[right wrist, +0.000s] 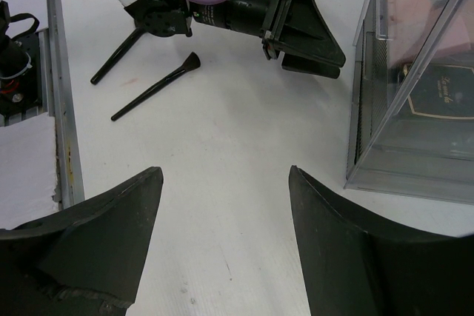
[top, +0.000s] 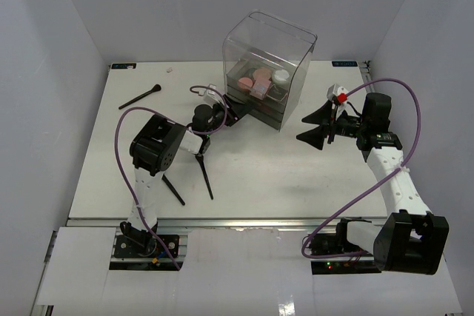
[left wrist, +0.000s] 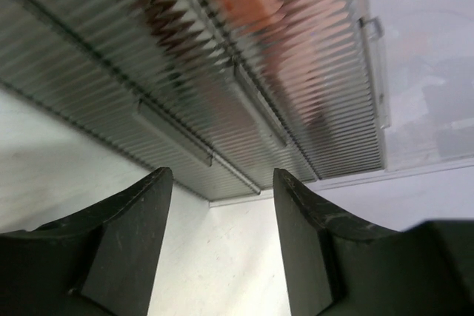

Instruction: Organize the makeup

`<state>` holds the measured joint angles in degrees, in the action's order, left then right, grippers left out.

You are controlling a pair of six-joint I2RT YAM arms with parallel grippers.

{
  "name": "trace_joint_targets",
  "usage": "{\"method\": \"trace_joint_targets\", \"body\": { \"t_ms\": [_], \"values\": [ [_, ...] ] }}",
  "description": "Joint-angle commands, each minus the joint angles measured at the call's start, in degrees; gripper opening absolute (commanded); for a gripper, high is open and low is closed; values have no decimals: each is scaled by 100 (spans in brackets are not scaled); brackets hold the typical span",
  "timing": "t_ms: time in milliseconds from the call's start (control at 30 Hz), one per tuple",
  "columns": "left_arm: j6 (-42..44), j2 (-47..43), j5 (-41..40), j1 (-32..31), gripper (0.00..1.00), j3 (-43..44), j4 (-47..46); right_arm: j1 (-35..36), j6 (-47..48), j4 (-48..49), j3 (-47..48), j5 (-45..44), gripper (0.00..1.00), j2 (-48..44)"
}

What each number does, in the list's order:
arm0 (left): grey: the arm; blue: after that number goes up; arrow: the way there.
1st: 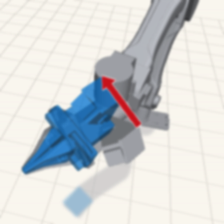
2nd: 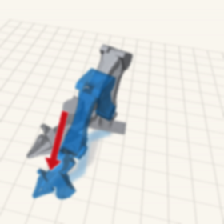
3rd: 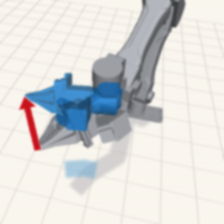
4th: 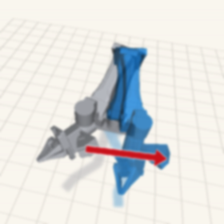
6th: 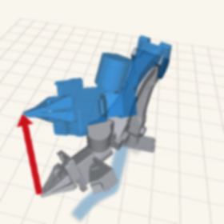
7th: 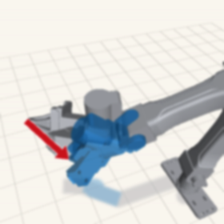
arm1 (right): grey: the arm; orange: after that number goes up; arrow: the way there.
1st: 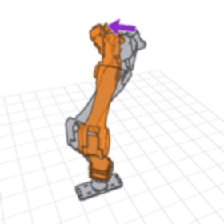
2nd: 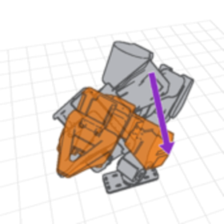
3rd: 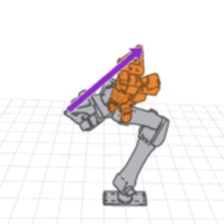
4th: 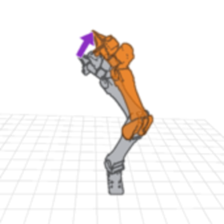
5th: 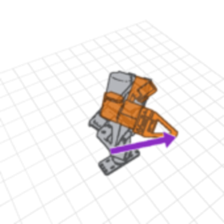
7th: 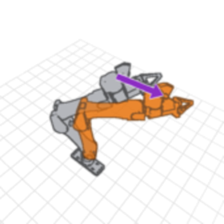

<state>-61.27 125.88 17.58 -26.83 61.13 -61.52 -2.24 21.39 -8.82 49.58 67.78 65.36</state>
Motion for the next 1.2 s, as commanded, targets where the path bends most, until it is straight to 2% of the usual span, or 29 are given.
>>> {"method": "trace_joint_targets", "body": {
  "t_ms": [0, 167, 300, 700, 867, 1000, 1167],
  "values": [
    [-57, 77, -164, 20, 61, 236, 152, -39, -25, 170, 8, 55, 75, -133],
    [30, 66, -277, 20, 51, 255, 481, -51, -23, 170, 8, 71, 75, -135],
    [79, 34, -366, 20, 47, 267, 731, -57, -29, 170, 8, 86, 75, -120],
    [178, 268, -466, 20, 46, 706, 1006, -66, -29, 170, 7, 86, 75, -85],
    [128, 404, -450, 20, 35, 793, 990, -91, -46, 179, 6, 103, 75, -86],
    [45, 446, -465, 20, 32, 802, 941, -101, -46, 170, -1, 113, 75, -85],
    [26, 509, -455, 29, 20, 872, 867, -111, -38, 170, -2, 104, 75, -74]
  ]
}}
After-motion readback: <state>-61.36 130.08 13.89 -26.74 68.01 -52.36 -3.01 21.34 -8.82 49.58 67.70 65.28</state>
